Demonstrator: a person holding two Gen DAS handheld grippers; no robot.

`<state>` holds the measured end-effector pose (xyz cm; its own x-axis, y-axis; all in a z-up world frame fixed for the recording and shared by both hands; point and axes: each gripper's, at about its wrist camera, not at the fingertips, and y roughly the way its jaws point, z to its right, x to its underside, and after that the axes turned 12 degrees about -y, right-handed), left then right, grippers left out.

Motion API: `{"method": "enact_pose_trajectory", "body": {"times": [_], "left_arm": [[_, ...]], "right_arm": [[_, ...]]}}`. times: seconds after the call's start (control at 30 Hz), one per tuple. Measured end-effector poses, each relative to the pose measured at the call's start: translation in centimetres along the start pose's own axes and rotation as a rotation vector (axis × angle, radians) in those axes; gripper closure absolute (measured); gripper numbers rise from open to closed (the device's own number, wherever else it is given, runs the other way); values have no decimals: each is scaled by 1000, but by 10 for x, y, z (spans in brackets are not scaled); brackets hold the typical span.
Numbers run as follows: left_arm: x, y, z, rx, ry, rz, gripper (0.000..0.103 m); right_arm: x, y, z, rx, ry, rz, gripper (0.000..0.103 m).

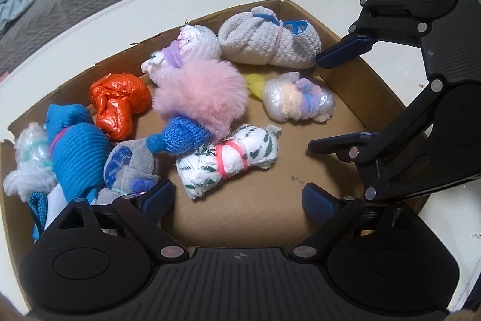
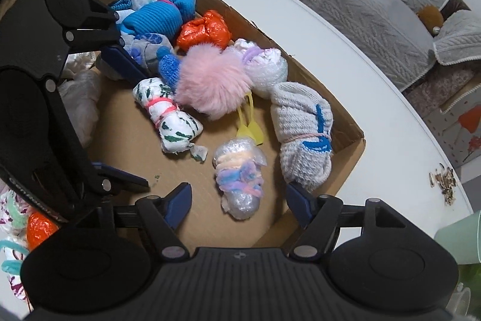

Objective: Organize objects
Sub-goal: 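Open both grippers to release the rolls and lift away, then move both grippers back to the remaining items beside the box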

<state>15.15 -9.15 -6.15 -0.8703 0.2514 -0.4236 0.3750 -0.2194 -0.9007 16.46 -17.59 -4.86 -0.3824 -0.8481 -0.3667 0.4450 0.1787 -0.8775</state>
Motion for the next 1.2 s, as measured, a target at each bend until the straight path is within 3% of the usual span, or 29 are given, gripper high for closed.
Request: {"method": "enact_pose_trajectory", "body": {"times": [0.4,0.67,0.97,1.2], "left_arm": [[7,-24,2,15,-9,27,6],[23,-63,0,43,-33,87,3],[80,-105,-17,25,-69,165,1],[135,-102,-19,16,-118,234,1]], "right_arm": [[-3,-16,-6,22,-3,18,23],[3,-44,-17,50,5,56,19],[28,-83,-46,68,64,147,14],[53,-97,-84,14,178,284,16]]}}
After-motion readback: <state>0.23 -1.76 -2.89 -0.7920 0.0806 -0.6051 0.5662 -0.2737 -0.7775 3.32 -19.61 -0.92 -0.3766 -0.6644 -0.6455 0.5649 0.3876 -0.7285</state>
